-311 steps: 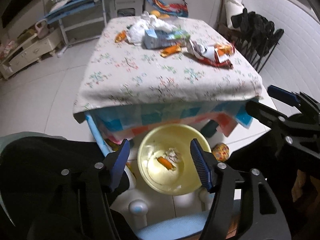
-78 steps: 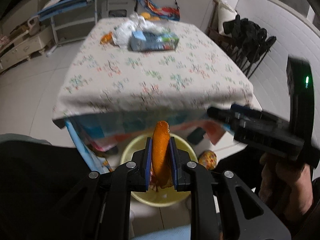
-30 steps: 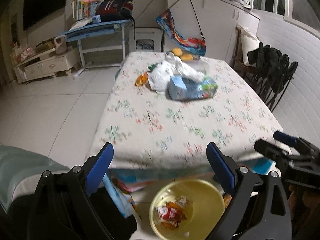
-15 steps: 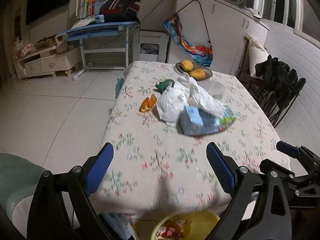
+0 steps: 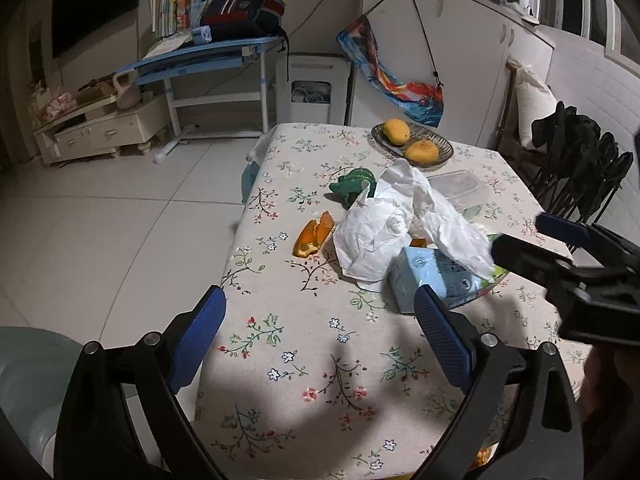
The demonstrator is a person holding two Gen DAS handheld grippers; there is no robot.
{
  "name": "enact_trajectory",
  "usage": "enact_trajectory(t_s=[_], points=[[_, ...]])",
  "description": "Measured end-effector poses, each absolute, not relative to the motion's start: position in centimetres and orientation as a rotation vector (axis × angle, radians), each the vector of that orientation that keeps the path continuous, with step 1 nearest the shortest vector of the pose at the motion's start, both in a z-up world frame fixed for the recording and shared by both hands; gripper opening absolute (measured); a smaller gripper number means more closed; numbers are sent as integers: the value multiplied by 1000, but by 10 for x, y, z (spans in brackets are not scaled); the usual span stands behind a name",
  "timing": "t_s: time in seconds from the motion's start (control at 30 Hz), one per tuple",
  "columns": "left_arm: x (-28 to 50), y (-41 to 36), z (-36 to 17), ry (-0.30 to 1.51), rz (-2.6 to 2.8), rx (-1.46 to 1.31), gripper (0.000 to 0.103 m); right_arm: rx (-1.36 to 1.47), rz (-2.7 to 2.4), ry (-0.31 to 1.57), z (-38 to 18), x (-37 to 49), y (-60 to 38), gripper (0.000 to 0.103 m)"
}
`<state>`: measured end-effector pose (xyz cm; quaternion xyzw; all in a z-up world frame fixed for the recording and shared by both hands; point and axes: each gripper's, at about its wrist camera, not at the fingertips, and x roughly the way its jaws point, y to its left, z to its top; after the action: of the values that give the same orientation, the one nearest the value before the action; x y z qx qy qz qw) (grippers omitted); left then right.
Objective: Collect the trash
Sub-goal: 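Close the right tool on the crumpled white plastic bag, then grasp the white paper tissue with the left tool while the right tool holds the bag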
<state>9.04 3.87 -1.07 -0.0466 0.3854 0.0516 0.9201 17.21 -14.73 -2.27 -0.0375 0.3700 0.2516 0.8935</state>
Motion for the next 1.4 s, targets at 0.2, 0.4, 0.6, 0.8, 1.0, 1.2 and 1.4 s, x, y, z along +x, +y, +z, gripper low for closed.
enact_trajectory(t_s=[0.2,0.4,0.6,0.8,1.0,1.2,1.4], points=[[101,40,-14,802,104,-90,93,-110,546,803,-35,185,-131,87],[120,38,-18,812,97,-94,93,-87,569,849,-48,199,-128,75],[138,40,-23,827,96,-113,93,-51,608,887,-56,210,-131,32],[160,35,-29,839,82,-115,93,-33,605,849,-46,206,-141,13],[184,24,-38,858,71,-96,93,45,568,818,-36,207,-171,13],[201,19,-45,877,59,-83,78,60,569,811,-33,207,-177,13],[206,18,-53,926,19,-96,21,68,578,804,-31,206,-178,13]])
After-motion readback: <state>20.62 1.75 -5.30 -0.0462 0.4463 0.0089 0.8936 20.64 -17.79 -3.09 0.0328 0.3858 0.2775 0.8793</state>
